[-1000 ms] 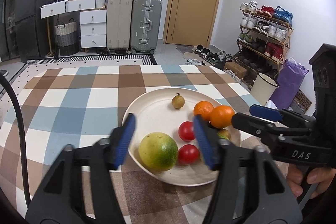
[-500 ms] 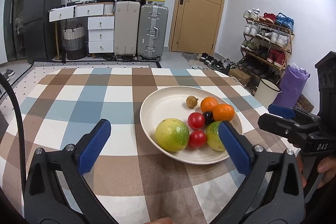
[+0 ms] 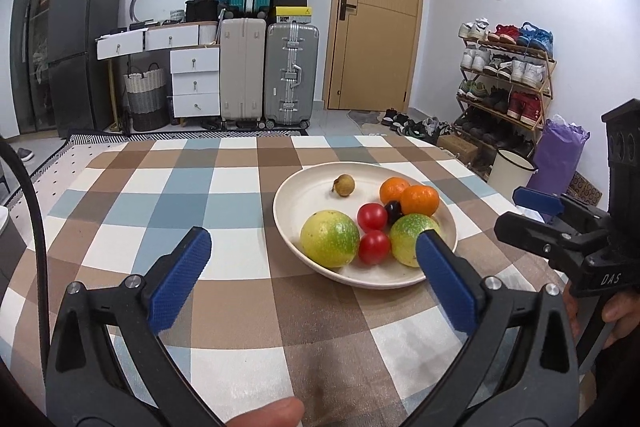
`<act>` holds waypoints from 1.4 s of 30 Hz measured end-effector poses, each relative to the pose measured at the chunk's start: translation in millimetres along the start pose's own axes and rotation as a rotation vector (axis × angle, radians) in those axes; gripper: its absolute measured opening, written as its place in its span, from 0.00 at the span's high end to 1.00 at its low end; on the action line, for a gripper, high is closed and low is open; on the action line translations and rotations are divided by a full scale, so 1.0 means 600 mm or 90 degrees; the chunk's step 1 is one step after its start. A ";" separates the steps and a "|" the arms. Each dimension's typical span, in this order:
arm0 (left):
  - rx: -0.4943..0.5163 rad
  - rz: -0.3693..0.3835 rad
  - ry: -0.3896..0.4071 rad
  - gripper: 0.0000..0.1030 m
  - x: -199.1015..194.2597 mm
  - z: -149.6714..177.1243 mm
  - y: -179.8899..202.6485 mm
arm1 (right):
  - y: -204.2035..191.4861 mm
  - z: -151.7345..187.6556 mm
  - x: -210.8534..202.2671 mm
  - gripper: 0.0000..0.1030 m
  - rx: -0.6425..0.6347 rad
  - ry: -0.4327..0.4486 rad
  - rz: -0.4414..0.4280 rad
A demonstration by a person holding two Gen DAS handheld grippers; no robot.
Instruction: Organize fruits
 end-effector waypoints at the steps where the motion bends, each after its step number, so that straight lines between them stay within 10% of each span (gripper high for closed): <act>1: -0.001 0.001 -0.001 0.01 0.000 -0.001 0.000 | 0.001 0.001 -0.003 0.00 0.000 0.009 0.002; 42: 0.011 0.003 -0.002 0.01 0.010 -0.002 0.006 | -0.008 0.001 -0.014 0.00 -0.014 0.025 0.018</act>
Point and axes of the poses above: each gripper's, at about its wrist camera, not at the fingertips, and x roughly the way its jaws point, y to its right, z to its underside, the point moved 2 cm from there along x, roughly the way its jaws point
